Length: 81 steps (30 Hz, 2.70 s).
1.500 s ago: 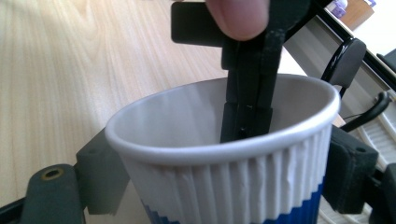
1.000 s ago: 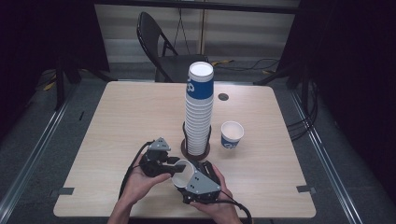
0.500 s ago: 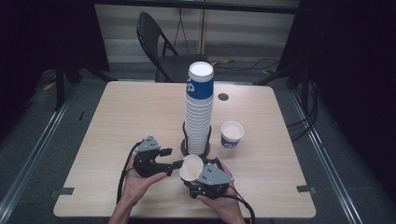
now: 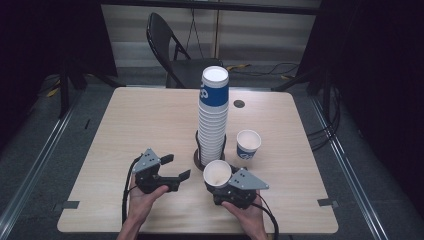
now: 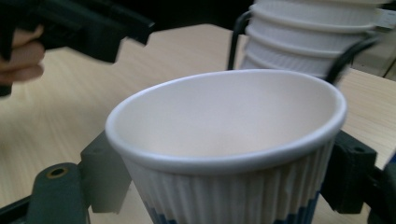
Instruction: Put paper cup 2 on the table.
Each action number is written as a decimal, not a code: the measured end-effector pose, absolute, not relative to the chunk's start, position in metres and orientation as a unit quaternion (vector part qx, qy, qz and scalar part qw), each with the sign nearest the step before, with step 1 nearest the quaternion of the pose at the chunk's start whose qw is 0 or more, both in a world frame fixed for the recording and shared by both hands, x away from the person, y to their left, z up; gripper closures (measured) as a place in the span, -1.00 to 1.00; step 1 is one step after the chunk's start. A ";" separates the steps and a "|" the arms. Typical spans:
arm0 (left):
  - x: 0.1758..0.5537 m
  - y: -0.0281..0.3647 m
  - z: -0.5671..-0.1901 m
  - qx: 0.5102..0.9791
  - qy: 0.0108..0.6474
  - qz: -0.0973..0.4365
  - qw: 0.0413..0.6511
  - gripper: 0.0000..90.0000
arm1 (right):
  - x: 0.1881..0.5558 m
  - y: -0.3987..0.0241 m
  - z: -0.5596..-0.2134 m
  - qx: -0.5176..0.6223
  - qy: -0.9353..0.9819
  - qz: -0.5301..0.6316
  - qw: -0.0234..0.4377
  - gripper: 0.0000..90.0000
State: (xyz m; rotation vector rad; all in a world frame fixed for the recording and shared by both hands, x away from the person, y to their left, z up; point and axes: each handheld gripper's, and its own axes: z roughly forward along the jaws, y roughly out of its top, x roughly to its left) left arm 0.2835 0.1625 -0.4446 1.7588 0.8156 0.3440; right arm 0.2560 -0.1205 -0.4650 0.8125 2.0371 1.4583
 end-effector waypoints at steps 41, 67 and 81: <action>0.268 0.183 -0.495 0.690 0.375 0.253 0.565 -0.65 | 0.298 -0.239 -0.466 0.500 0.621 0.502 0.335 -0.60; 0.267 0.184 -0.496 0.686 0.377 0.255 0.568 -0.65 | 0.316 -0.245 -0.488 0.524 0.627 0.475 0.326 -0.62; 0.267 0.183 -0.496 0.688 0.376 0.255 0.566 -0.65 | 0.309 -0.247 -0.494 0.549 0.650 0.429 0.303 -0.69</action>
